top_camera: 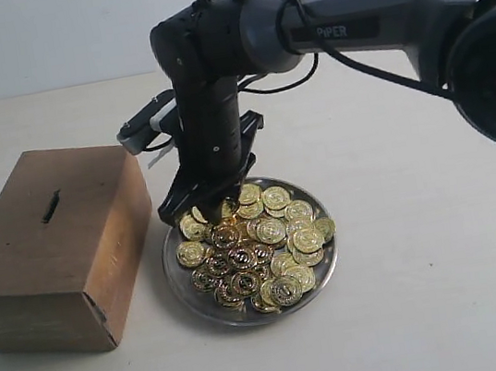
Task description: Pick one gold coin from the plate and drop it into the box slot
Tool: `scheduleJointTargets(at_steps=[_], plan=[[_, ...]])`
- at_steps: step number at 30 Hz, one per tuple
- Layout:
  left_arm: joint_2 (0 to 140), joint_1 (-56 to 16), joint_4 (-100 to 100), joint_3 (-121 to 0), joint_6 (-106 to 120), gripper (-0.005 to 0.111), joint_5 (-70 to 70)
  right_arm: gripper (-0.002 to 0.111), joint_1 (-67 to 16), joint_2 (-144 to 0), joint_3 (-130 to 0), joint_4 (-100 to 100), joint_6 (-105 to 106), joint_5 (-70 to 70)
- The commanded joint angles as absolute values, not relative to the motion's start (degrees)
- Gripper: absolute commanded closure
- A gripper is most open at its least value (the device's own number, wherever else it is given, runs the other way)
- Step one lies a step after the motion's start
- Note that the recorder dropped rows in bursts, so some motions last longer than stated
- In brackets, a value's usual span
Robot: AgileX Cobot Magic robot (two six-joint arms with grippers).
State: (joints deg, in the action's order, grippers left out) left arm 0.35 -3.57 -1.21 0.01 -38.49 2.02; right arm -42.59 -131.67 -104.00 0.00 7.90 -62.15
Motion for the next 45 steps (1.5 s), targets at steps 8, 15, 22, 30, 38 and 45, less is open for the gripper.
scheduleJointTargets(at_steps=[8, 15, 22, 30, 38, 45], plan=[[3.53, -19.2, -4.39, -2.8, -32.66, 0.107, -1.97, 0.073, -42.63, -122.0, -103.9, 9.96, 23.12, -69.96], [17.81, -29.86, -26.56, -5.63, -31.56, 0.107, -12.5, 0.073, -42.63, -116.25, -103.68, 14.43, 29.66, -69.96], [43.8, -30.36, -55.76, -18.7, -4.69, 0.107, -8.87, 0.073, -42.63, -108.72, -100.9, 17.91, 31.75, -69.96], [46.68, -40.96, -57.47, -18.83, 13.78, 0.107, -12.36, 0.073, -42.63, -95.14, -86.43, 25.74, 41.88, -69.96], [49.41, -46.56, -58.91, -20.23, 16.21, 0.107, -13.93, 0.073, -42.63, -90.93, -79.59, 30.39, 44.42, -69.96], [49.97, -46.68, -57.63, -21.25, 16.21, 0.091, -16.27, 0.073, -42.63, -90.93, -76.84, 31.75, 44.93, -69.96]])
